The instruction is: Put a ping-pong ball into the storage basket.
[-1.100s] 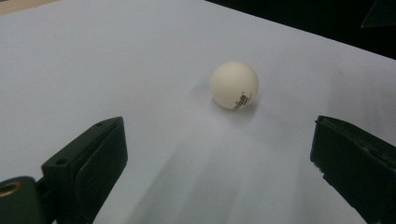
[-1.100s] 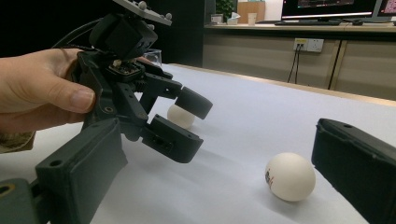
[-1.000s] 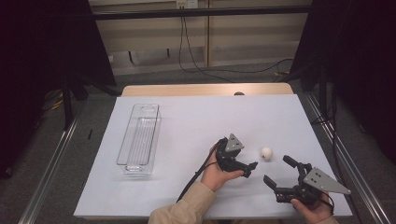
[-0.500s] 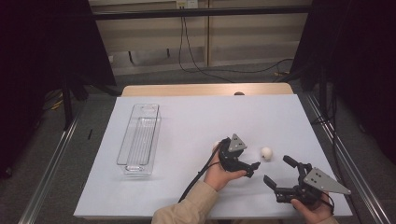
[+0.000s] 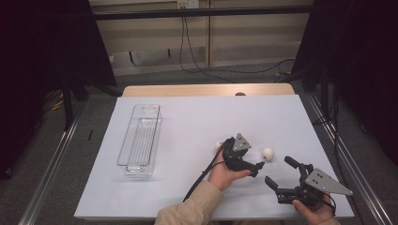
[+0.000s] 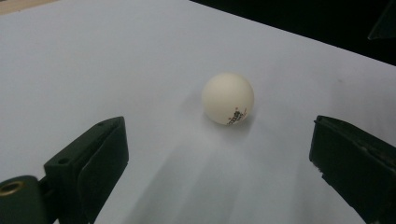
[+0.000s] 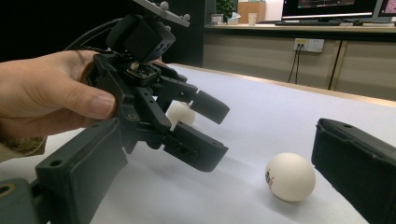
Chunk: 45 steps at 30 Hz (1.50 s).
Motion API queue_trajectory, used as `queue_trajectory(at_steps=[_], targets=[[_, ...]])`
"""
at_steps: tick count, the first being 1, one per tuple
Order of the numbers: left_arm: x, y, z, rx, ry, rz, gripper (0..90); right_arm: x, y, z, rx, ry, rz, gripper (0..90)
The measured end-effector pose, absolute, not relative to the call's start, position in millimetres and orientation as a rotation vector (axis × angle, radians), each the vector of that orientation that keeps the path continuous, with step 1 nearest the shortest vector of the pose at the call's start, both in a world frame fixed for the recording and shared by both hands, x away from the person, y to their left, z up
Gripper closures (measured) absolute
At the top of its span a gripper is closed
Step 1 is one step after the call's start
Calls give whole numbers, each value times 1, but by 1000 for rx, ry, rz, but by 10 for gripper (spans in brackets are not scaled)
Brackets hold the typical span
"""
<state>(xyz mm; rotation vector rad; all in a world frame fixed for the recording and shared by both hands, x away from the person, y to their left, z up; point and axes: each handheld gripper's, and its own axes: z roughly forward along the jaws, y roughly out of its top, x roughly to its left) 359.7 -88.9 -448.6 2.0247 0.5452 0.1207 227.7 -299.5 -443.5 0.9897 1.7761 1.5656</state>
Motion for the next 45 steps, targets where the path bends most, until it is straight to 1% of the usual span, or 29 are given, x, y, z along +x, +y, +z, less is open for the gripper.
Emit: queue_trajectory(at_steps=[23, 45], targets=[[363, -100, -444, 2039, 527, 124, 48, 228, -300, -443, 989, 1774, 1564, 17], [365, -110, -448, 2039, 528, 112, 60, 228, -300, -443, 988, 1773, 1562, 17]])
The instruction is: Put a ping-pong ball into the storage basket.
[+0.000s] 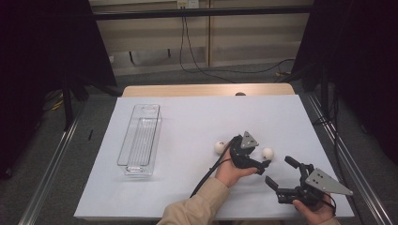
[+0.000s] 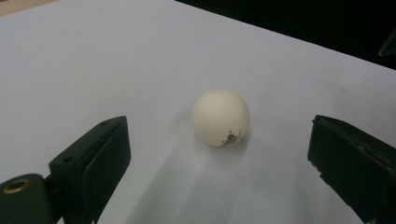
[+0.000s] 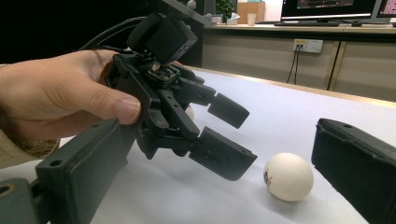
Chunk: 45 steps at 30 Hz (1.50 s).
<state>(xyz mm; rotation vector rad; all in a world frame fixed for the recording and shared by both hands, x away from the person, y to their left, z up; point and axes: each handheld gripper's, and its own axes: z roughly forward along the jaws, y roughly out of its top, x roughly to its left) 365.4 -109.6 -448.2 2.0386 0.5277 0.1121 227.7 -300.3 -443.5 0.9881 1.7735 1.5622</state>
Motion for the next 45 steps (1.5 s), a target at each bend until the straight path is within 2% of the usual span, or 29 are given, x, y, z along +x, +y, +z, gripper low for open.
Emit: queue_trajectory(at_steps=[24, 45], targets=[[372, -123, -445, 2030, 529, 124, 40, 228, -300, -444, 988, 1776, 1561, 19], [375, -131, -450, 2053, 513, 102, 127, 228, -301, -443, 993, 1771, 1563, 19]])
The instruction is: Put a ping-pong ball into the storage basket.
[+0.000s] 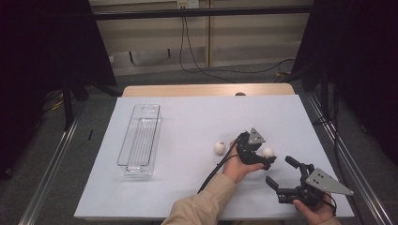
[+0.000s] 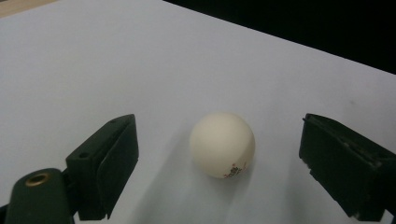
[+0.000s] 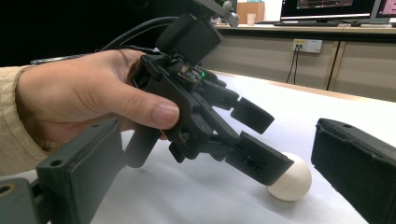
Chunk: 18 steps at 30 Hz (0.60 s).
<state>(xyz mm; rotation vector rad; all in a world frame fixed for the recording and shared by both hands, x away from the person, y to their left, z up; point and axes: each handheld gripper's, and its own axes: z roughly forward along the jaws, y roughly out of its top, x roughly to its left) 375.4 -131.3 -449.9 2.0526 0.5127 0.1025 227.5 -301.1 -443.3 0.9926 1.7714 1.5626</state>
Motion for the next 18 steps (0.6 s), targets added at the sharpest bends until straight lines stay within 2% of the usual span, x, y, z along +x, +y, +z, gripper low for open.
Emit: queue_trajectory(at_steps=[18], targets=[[381, -136, -454, 2089, 496, 73, 229, 228, -301, -443, 991, 1772, 1562, 19]])
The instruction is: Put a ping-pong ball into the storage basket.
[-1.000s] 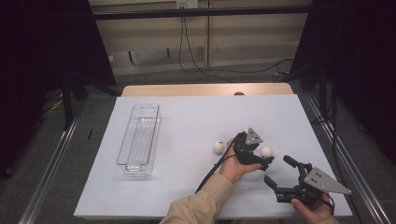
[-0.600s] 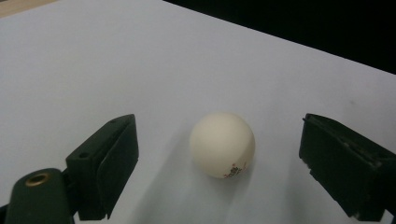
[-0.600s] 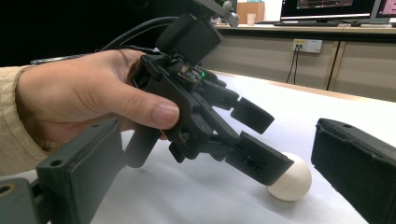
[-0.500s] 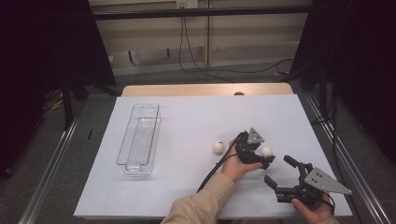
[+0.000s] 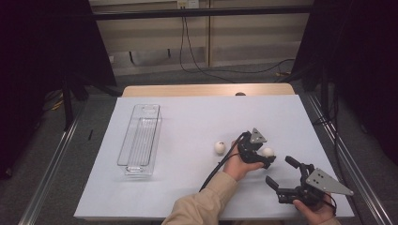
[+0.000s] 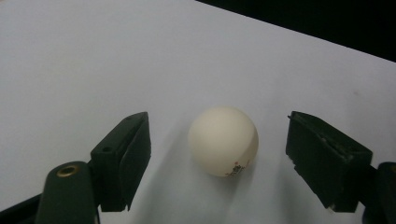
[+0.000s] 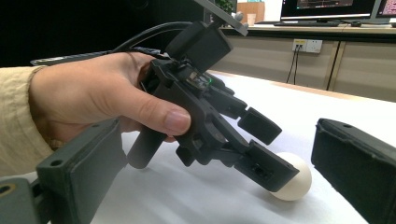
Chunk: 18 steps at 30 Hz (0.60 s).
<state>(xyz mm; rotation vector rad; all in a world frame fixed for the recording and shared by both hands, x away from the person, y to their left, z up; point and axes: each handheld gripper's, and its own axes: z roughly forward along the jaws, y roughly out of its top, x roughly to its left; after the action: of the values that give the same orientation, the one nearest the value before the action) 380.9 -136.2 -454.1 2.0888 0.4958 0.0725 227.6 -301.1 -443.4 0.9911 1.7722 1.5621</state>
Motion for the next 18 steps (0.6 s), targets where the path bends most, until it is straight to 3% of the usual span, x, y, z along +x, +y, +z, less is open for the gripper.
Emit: queue_trajectory(at_steps=[18], targets=[[383, -146, -461, 2152, 451, 38, 371, 228, -302, -443, 994, 1770, 1562, 19]])
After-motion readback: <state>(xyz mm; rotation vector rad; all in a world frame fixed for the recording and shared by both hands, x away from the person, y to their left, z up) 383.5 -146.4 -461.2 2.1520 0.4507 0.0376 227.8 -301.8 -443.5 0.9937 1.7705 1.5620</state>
